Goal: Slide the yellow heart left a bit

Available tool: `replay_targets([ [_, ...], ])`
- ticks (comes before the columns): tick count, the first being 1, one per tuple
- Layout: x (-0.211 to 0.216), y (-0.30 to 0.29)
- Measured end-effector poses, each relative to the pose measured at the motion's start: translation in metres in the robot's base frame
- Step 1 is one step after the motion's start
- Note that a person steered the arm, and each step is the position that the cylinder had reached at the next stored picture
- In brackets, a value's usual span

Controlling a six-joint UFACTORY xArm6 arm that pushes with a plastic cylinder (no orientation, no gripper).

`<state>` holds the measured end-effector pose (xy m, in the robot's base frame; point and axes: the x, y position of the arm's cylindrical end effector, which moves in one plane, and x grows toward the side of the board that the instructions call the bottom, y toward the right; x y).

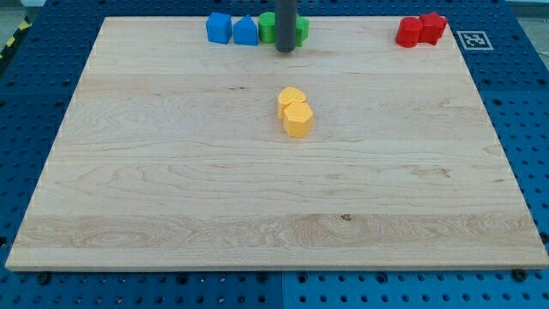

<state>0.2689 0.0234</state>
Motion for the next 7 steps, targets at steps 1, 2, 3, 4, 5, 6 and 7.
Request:
replay_targets([
  [1,0.0,0.024],
  [2,0.0,0.051],
  [3,0.0,0.056],
  [4,0.0,0.056],
  [5,0.018,0.065],
  [6,0.072,0.072],
  [7,0.11,0.075],
])
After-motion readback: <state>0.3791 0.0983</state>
